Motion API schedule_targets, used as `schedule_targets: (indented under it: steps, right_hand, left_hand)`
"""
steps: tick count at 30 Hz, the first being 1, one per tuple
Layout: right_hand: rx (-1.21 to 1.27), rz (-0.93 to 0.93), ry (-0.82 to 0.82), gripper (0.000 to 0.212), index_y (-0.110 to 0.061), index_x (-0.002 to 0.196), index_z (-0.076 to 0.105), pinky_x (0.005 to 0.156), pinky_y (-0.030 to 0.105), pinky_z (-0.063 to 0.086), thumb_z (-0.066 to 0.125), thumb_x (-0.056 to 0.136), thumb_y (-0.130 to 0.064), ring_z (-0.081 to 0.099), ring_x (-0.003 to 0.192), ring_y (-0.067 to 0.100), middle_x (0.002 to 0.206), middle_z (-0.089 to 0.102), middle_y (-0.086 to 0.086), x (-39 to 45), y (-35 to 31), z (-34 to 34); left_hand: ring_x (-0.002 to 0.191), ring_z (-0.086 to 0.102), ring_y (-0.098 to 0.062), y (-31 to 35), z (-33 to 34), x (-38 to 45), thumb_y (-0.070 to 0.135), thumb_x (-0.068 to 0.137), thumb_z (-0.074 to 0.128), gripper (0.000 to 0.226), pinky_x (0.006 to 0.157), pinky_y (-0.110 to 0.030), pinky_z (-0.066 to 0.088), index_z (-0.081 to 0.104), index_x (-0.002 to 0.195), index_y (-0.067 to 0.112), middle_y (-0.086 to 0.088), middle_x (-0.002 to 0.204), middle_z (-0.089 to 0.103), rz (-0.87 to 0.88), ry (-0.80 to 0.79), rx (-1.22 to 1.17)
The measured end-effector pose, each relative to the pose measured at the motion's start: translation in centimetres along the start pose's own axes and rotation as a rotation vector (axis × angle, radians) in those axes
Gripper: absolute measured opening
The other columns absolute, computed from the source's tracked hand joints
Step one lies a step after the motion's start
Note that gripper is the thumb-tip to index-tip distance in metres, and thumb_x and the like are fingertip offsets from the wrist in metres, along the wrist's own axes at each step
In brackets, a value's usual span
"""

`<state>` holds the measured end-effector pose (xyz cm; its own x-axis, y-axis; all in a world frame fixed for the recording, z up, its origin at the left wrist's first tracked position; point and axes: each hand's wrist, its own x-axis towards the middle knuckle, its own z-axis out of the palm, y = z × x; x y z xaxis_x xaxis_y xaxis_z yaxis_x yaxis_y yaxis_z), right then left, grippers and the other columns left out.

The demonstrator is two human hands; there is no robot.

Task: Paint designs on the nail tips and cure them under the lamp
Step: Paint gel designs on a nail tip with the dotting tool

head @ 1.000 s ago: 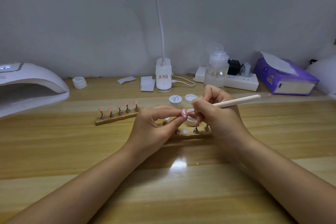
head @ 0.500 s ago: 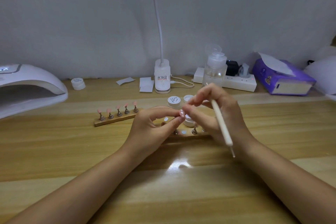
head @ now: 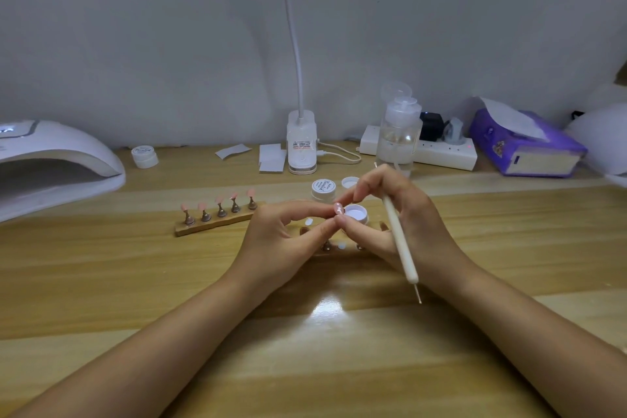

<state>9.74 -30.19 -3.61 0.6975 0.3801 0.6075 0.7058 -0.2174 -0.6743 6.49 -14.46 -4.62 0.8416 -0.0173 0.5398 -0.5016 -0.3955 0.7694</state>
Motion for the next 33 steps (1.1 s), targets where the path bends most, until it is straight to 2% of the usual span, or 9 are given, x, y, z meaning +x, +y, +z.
schedule_targets:
  steps: [4, 8, 12, 15, 18, 22, 27, 30, 33]
  right_hand:
    - [-0.011, 0.017, 0.040, 0.039, -0.033, 0.081, 0.046, 0.076, 0.030, 0.052, 0.075, 0.074, -0.008, 0.063, 0.086, 0.016, 0.087, 0.066, 0.006, 0.0, 0.3, -0.1]
    - [0.012, 0.037, 0.061, 0.039, -0.032, 0.079, 0.046, 0.082, 0.030, 0.050, 0.076, 0.073, -0.008, 0.063, 0.088, 0.017, 0.085, 0.065, 0.004, -0.1, 0.8, -0.5]
    - [-0.028, 0.038, -0.013, 0.038, -0.034, 0.079, 0.048, 0.079, 0.033, 0.049, 0.076, 0.073, -0.009, 0.061, 0.083, 0.014, 0.084, 0.065, 0.000, -0.2, 1.0, -0.7]
    - [-0.081, 0.023, -0.055, 0.036, -0.035, 0.078, 0.049, 0.077, 0.040, 0.048, 0.076, 0.074, -0.011, 0.061, 0.084, 0.018, 0.085, 0.064, 0.003, -0.4, 1.2, -0.7]
    - [-0.119, -0.021, -0.094, 0.036, -0.034, 0.078, 0.049, 0.074, 0.045, 0.049, 0.076, 0.074, -0.012, 0.061, 0.084, 0.024, 0.084, 0.063, 0.005, -0.4, 1.4, -0.6]
    - [-0.172, -0.065, -0.130, 0.029, -0.029, 0.079, 0.051, 0.072, 0.046, 0.047, 0.076, 0.072, -0.016, 0.058, 0.080, 0.025, 0.081, 0.063, 0.005, -0.5, 1.7, -0.6]
    - [-0.193, -0.089, -0.135, 0.039, -0.039, 0.077, 0.046, 0.071, 0.045, 0.046, 0.077, 0.071, -0.017, 0.056, 0.079, 0.025, 0.079, 0.062, 0.006, -0.5, 1.7, -0.7]
    - [-0.223, -0.094, -0.155, 0.029, -0.025, 0.079, 0.055, 0.071, 0.043, 0.047, 0.080, 0.068, -0.016, 0.056, 0.077, 0.023, 0.079, 0.063, 0.005, -0.5, 1.8, -0.9]
    - [-0.250, -0.108, -0.142, 0.028, -0.017, 0.080, 0.058, 0.071, 0.039, 0.046, 0.082, 0.066, -0.019, 0.057, 0.077, 0.020, 0.077, 0.064, 0.003, -0.2, 1.8, -1.3]
  left_hand:
    - [0.087, 0.061, 0.006, 0.0, 0.0, 0.0, 0.027, 0.071, 0.068, 0.022, 0.077, -0.012, 0.046, 0.064, 0.091, 0.036, 0.023, 0.089, 0.065, 0.033, -0.013, 0.055]
    - [0.091, 0.058, 0.004, -0.7, -0.1, 0.0, 0.015, 0.066, 0.079, 0.041, 0.068, -0.014, 0.046, 0.059, 0.100, 0.026, 0.013, 0.099, 0.063, -0.049, -0.030, 0.042]
    - [0.088, 0.059, 0.002, -1.2, -0.2, 0.0, 0.019, 0.062, 0.083, 0.060, 0.077, -0.012, 0.045, 0.049, 0.111, 0.028, 0.008, 0.097, 0.063, -0.088, -0.168, 0.078]
    - [0.079, 0.058, 0.002, -1.5, -0.3, 0.0, 0.016, 0.064, 0.082, 0.058, 0.070, -0.008, 0.041, 0.050, 0.113, 0.022, 0.005, 0.088, 0.065, -0.095, -0.194, 0.078]
    - [0.074, 0.057, 0.003, -1.6, -0.3, 0.1, 0.016, 0.065, 0.081, 0.054, 0.067, -0.007, 0.038, 0.051, 0.109, 0.026, 0.007, 0.081, 0.067, -0.092, -0.215, 0.088]
    - [0.074, 0.057, 0.005, -1.5, -0.4, 0.1, 0.013, 0.067, 0.079, 0.050, 0.069, -0.005, 0.038, 0.051, 0.103, 0.034, 0.014, 0.076, 0.065, -0.074, -0.231, 0.102]
    - [0.073, 0.056, 0.008, -1.6, -0.4, 0.1, 0.012, 0.068, 0.078, 0.049, 0.070, -0.005, 0.037, 0.051, 0.100, 0.036, 0.017, 0.075, 0.064, -0.057, -0.238, 0.109]
    - [0.072, 0.056, 0.008, -1.6, -0.4, 0.1, 0.013, 0.069, 0.078, 0.048, 0.070, -0.007, 0.039, 0.051, 0.100, 0.036, 0.017, 0.075, 0.065, -0.065, -0.239, 0.102]
    - [0.069, 0.054, 0.007, -1.6, -0.4, 0.2, 0.014, 0.069, 0.078, 0.046, 0.066, -0.008, 0.038, 0.051, 0.099, 0.037, 0.015, 0.076, 0.064, -0.082, -0.245, 0.106]
